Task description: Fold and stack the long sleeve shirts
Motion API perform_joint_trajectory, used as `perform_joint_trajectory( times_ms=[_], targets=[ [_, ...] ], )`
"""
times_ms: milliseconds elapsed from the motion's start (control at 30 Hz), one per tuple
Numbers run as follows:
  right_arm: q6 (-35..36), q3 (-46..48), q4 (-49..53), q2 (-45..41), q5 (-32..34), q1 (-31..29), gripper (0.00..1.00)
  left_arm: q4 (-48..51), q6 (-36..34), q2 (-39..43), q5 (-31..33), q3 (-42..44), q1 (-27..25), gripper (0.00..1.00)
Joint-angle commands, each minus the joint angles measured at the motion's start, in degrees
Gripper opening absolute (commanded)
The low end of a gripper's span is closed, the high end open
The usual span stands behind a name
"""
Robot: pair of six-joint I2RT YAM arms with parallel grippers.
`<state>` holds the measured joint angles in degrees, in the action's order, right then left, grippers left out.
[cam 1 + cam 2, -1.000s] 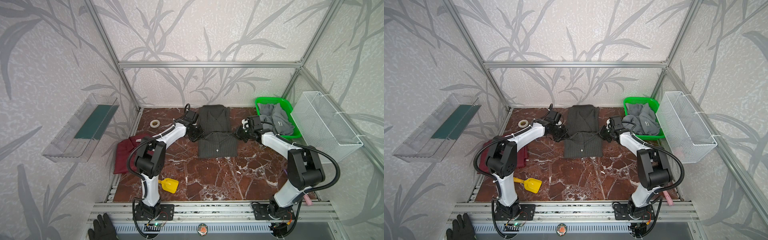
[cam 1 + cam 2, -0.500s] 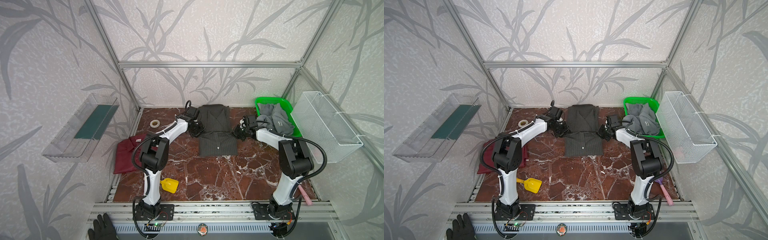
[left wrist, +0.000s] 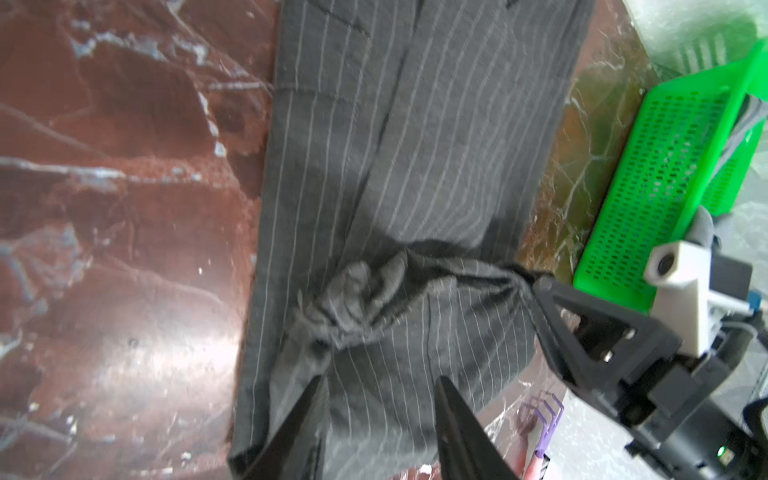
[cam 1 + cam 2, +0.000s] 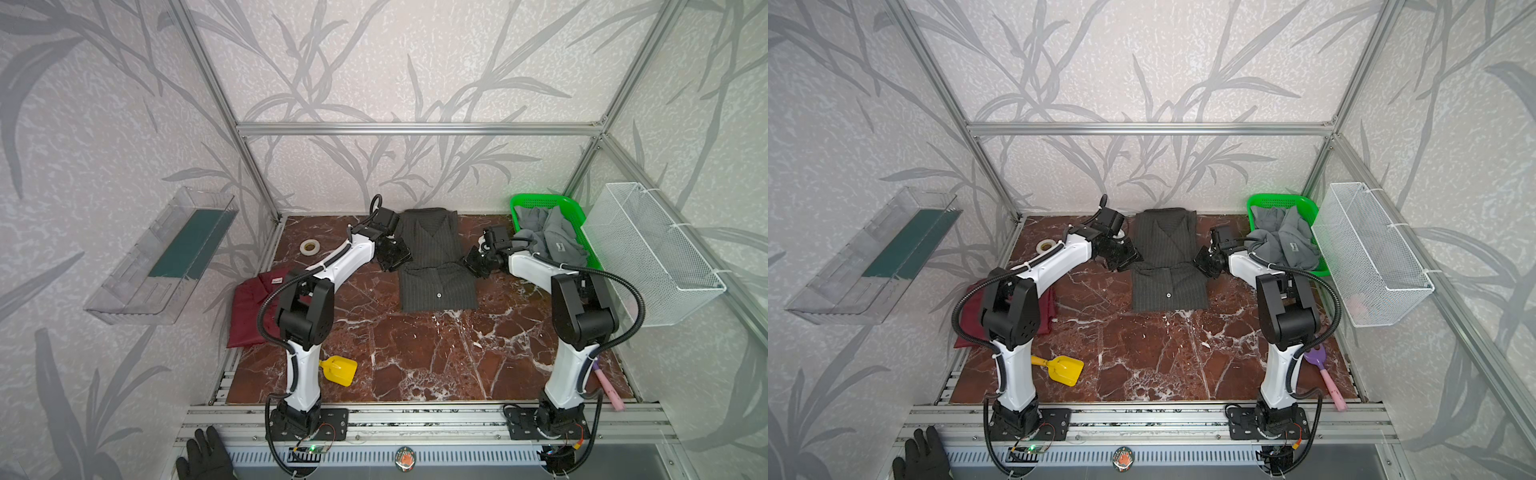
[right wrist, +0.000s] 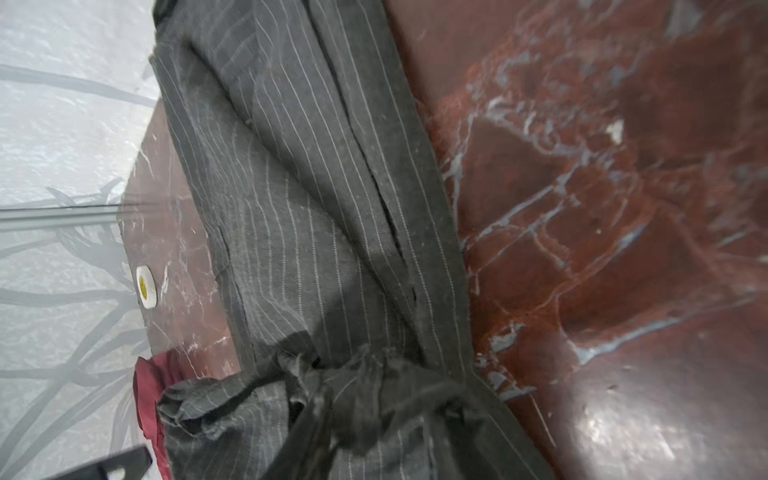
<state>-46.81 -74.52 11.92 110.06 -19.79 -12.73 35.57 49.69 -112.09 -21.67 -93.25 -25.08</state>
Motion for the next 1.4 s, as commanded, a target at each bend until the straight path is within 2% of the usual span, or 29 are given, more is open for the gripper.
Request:
perform_joint_trajectory(
  times_ms=[0,233,500,600,1000,1167,1367],
  targets=[
    [1.9,-2.9,3.7,-4.2,1.6,0.3,0.43,-2.1,1.8,6.0,0.5,4.4,-2.0,0.43],
    [2.8,-2.0,5.8,-8.3,0.9,-0.5,0.43,-7.6,3.9,10.1,0.4,13.2,-7.3,0.43],
    [0.0,9.5,-7.7,-11.6,-9.2,-4.9,0.26,-17.6,6.0,6.4,-3.5,19.3,-8.6,0.43],
    [1.6,11.3,-8.9,-10.4,-8.8,-6.9,0.24,-17.7,5.0,3.7,-3.3,17.5,-8.4,0.43],
    [3.5,12.7,-10.8,-1.8,-4.3,-7.0,0.21,-17.8,3.0,-5.8,-2.7,13.7,-3.9,0.43],
    [2.5,14.3,-10.8,1.3,-3.6,-7.1,0.18,-16.2,1.9,-3.9,-2.6,14.5,-3.8,0.44],
    [1.3,20.7,-11.5,-2.8,-2.2,-10.1,0.18,-13.3,0.7,3.8,-1.6,21.1,-3.7,0.46]
  ],
)
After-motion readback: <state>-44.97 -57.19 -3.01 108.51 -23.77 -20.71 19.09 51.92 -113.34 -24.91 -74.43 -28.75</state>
